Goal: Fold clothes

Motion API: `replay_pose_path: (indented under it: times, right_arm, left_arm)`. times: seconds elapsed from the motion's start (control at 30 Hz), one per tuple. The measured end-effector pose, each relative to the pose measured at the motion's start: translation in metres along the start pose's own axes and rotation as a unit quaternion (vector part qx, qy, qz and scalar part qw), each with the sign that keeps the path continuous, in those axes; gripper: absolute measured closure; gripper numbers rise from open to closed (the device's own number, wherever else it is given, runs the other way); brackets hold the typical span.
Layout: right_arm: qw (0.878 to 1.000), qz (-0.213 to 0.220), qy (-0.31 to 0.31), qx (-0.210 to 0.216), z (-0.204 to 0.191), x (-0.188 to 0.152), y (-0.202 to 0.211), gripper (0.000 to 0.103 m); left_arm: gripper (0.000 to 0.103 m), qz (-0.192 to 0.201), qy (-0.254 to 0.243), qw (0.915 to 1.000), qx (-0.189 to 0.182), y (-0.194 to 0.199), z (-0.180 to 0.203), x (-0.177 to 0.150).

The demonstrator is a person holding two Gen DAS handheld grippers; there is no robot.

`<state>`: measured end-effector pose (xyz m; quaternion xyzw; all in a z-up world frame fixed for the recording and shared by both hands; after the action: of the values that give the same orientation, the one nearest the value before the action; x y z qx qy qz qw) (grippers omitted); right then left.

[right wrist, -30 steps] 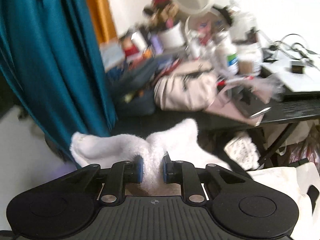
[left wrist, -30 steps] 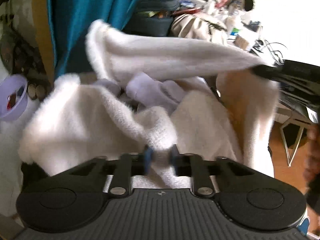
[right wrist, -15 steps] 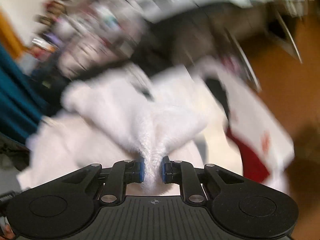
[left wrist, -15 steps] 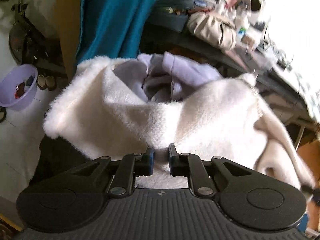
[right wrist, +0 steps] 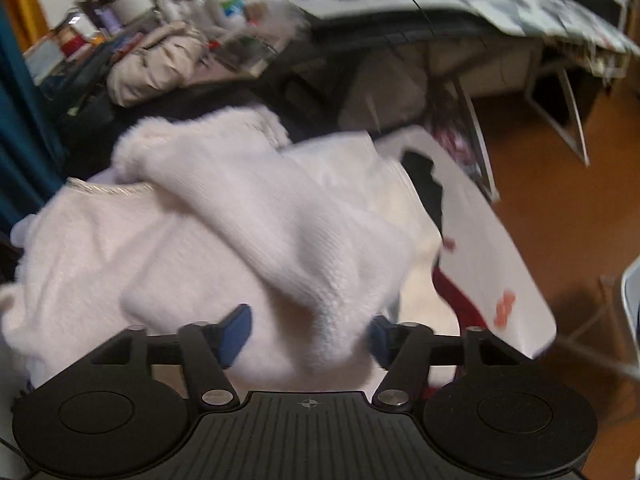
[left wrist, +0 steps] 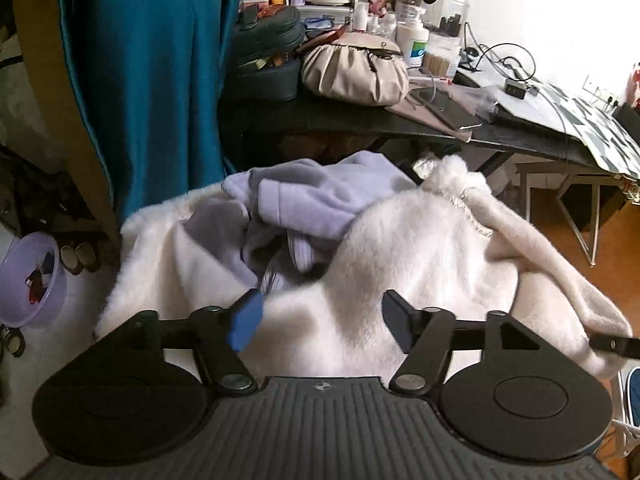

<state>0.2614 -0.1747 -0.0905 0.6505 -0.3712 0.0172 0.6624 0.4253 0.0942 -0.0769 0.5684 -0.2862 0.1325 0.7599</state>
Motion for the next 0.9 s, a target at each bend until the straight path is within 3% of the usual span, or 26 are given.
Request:
replay_pose_path:
  times: [0.2,0.43,0.67,0.77,0.83,0.9]
  right_arm:
    - [0.998,0.035,0.046,-0.031,-0.018,0.025,0.009,0.026]
    - [0.999,0.008,0.039,-0.032,-0.024,0.032,0.009,0.023]
    - [0.998,-0.04,0.042,-0.016,-0.039,0.004,0.022,0.023]
    - [0.997,-0.029,0.066,-0.022,-0.048,0.007,0.025,0.023]
    - [0.996,-0.007,0.085,-0.026,-0.054,0.02,0.02,0.019]
    - [0.994,0.016,0.104,-0.026,-0.061,0.037,0.01,0.011]
  left_arm:
    - [0.022,-0.007,-0.035,0.9994,-0.003,-0.007,0.001,-0.002]
    - [0.013,-0.012,-0.068,0.9976,-0.007,-0.02,0.0,0.001]
    - [0.011,-0.051,-0.053,0.9964,-0.041,-0.051,-0.01,-0.008]
    - [0.011,-0.1,-0.036,0.9927,-0.057,-0.073,-0.015,-0.027]
    - [0.018,-0.094,-0.028,0.9933,-0.061,-0.073,-0.016,-0.035]
    - [0.044,-0.09,-0.016,0.9938,-0.064,-0.067,-0.017,-0.038]
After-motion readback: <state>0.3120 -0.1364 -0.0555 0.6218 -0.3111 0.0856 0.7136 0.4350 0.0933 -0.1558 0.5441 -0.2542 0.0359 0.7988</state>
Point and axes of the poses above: each gripper's, at about its wrist camera, not at the fingertips, and y roughly against the way its jaws point, z to its right, x to its top, the point moved 8 cm from there along -y, roughly the way its jaws point, and after that the axes turned 10 degrees about y, right-handed, at the moved point
